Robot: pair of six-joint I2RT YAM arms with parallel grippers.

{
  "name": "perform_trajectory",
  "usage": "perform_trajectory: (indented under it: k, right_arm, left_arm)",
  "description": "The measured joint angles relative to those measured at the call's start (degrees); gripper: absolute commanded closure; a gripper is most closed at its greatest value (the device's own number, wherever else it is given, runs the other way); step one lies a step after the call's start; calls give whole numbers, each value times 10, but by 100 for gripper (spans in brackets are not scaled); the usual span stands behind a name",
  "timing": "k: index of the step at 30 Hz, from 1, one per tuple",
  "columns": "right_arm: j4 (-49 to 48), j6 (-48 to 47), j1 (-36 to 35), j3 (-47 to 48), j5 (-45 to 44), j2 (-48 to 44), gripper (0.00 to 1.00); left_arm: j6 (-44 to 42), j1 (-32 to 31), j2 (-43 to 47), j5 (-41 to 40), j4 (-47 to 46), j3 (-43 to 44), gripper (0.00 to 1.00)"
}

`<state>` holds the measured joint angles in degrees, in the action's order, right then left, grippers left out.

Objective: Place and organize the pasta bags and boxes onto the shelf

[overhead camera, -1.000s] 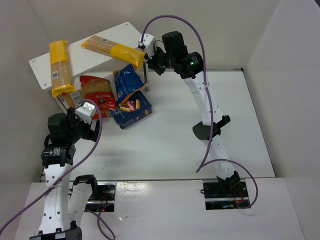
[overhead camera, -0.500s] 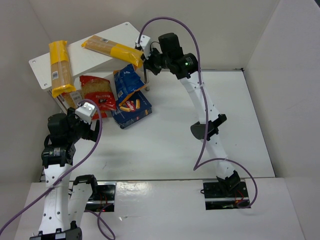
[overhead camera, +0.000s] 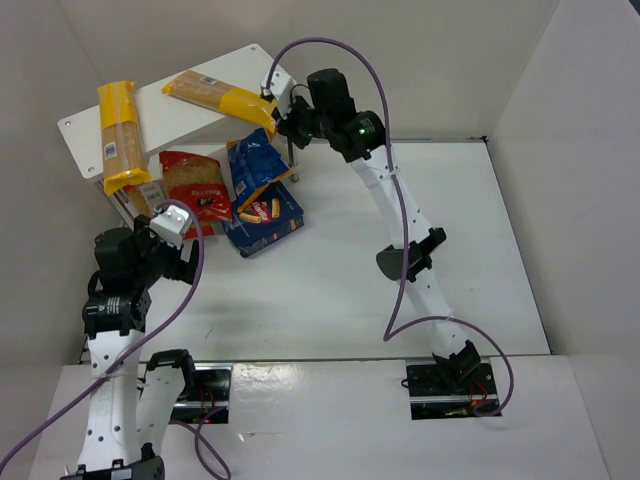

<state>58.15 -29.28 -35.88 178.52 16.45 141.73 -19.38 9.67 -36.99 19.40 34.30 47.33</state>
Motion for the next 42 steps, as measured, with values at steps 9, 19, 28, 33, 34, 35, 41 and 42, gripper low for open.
perform_trajectory:
  k: [9,19,28,33,34,35,41,42]
  right_arm:
    - [-37,-6,-43,0,-15,17,100]
    - [-68,-15,-58,0,-25,28,100]
    - [-112,-18,-60,0,-36,42,100]
    - [-132,-26,-64,0,-43,50,100]
    - [-134,-28,-64,0,-44,51,100]
    - [-138,-30,-65,0,-45,53,100]
    - [-162,-39,-67,0,-52,69,100]
    - [-164,-41,-68,0,-53,71,100]
  left_arm:
    - [0,0,0,0,0,0,0]
    - [0,0,0,0,0,0,0]
    - [0,0,0,0,0,0,0]
    - [0,0,0,0,0,0,0]
    - [0,0,0,0,0,0,0]
    - [0,0,0,0,0,0,0]
    - [0,0,0,0,0,0,0]
    - [0,0,-1,0,0,0,0]
